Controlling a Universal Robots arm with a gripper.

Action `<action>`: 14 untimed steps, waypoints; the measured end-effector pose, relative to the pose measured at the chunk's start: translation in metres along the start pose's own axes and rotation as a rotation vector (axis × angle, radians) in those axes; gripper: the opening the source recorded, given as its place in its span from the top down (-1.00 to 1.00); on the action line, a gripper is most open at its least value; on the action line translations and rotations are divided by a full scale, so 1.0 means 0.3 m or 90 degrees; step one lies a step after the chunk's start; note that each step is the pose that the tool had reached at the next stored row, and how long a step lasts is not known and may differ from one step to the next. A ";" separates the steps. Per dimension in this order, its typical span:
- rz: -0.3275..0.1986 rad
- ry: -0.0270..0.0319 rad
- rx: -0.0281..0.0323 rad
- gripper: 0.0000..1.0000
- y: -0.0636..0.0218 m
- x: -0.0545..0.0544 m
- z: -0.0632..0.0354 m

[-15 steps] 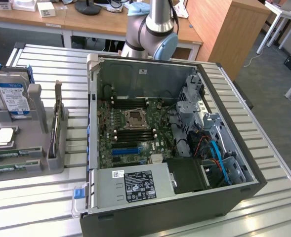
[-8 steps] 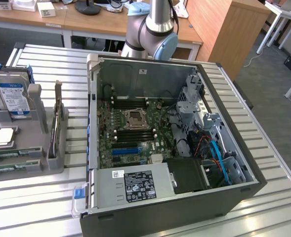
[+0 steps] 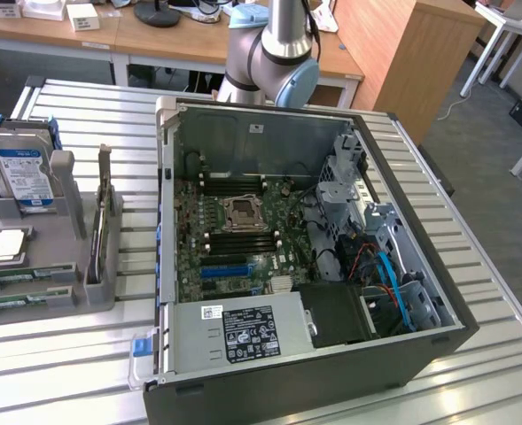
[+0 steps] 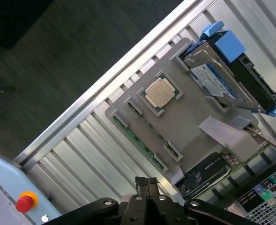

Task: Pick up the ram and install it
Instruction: 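Pick up the ram and move it above insertion slot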

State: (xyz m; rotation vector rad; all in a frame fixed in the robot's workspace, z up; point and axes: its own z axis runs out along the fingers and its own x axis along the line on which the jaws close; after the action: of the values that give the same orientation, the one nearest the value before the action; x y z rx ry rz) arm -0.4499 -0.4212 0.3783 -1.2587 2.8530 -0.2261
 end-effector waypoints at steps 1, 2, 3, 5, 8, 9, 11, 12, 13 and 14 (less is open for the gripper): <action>-0.004 -0.0005 0.0001 0.79 0.000 0.000 0.000; -0.007 -0.0009 0.0003 0.79 0.000 0.000 0.000; -0.010 -0.0015 0.0005 0.79 0.000 0.000 0.000; -0.017 -0.0023 0.0008 0.79 0.000 0.000 0.000; -0.029 -0.0039 0.0013 0.79 0.000 0.000 0.000; -0.033 -0.0045 0.0015 0.79 0.000 0.000 0.000; -0.041 -0.0058 0.0019 0.79 0.000 0.000 0.000; -0.045 -0.0063 0.0021 0.79 0.000 0.000 0.000; -0.049 -0.0068 0.0022 0.79 0.000 0.000 0.000; -0.053 -0.0074 0.0024 0.79 0.000 0.000 0.000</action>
State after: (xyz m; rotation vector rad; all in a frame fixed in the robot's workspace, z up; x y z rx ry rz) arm -0.4500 -0.4210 0.3783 -1.3758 2.7918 -0.2245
